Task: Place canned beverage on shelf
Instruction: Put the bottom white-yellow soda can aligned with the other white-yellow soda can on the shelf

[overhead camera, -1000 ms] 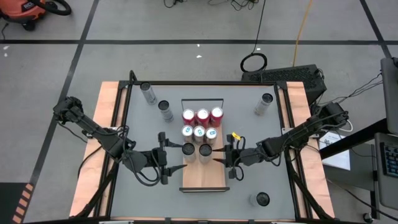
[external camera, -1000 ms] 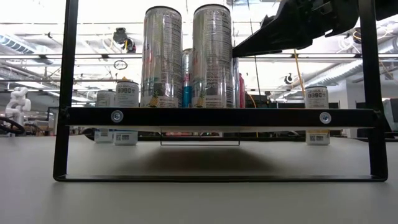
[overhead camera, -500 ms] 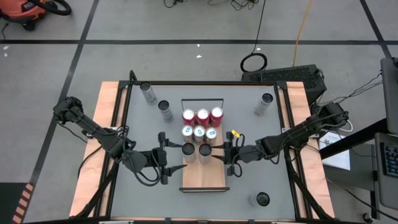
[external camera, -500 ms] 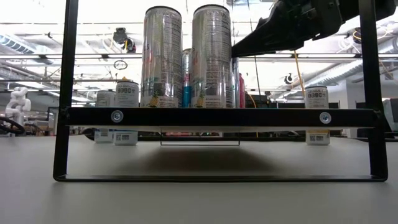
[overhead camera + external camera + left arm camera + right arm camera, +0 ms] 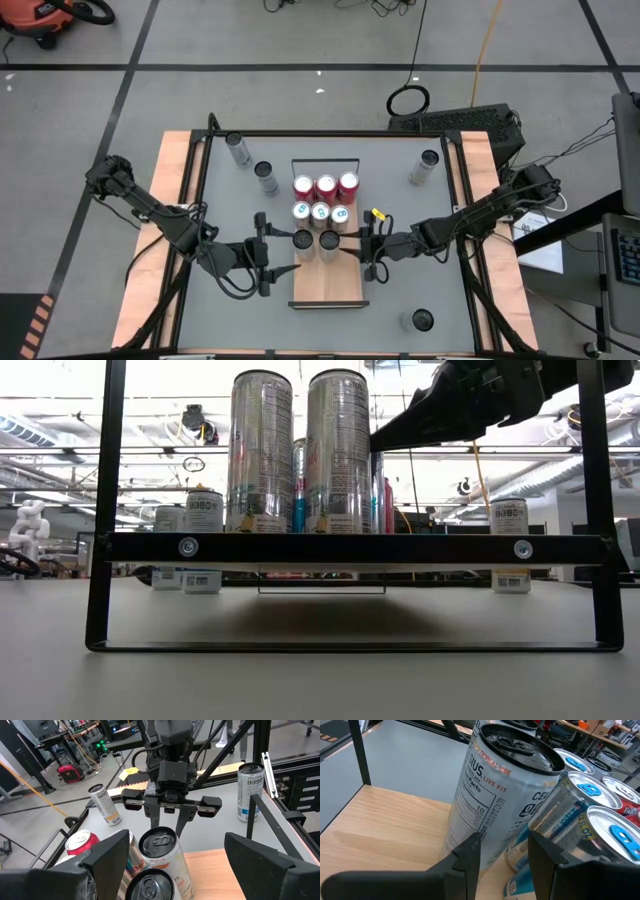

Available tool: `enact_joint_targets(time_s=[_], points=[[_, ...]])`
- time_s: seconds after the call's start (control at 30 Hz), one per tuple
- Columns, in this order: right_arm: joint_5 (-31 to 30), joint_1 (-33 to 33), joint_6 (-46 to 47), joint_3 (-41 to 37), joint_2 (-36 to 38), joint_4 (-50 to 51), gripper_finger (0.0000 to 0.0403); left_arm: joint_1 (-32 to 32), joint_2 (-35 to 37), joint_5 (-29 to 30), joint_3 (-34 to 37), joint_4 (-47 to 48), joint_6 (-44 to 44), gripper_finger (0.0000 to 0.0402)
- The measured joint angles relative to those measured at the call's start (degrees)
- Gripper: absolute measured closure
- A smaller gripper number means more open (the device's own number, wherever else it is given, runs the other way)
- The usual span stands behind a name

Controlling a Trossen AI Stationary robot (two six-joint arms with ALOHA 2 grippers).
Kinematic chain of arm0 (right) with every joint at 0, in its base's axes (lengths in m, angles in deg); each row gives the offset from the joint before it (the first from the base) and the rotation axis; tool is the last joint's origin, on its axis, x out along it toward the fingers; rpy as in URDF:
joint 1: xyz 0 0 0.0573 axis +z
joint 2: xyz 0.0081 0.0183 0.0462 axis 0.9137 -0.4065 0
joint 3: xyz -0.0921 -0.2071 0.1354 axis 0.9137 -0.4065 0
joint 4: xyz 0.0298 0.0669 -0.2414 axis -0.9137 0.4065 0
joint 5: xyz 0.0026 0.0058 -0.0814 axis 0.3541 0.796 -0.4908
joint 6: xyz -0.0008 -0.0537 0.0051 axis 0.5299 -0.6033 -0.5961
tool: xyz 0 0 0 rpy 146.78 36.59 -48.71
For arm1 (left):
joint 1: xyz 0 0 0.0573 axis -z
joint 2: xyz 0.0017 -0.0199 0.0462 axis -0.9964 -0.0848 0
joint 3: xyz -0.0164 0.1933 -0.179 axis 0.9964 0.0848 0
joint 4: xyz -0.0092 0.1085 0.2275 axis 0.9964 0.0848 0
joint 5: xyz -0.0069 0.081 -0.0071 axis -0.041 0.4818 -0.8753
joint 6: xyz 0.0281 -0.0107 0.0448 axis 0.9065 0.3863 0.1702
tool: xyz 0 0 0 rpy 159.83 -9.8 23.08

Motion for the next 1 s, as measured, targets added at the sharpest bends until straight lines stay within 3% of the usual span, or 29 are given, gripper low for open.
enact_joint_targets(time_s=[0.33,0.5,1.0], points=[[0.4,0.0,-2.5,0.0,0.0,0.5,0.0294,0.0,0.0,0.0,0.0,0.0,-0.3,0.0085],[5.0,-0.3,-3.3,0.0,0.0,-0.3,0.0294,0.0,0.0,-0.2,0.0,0.0,-0.4,0.0084],[4.8,-2.2,-0.5,0.0,0.0,-0.5,0.0294,0.0,0.0,-0.2,0.0,0.0,-0.4,0.0085]])
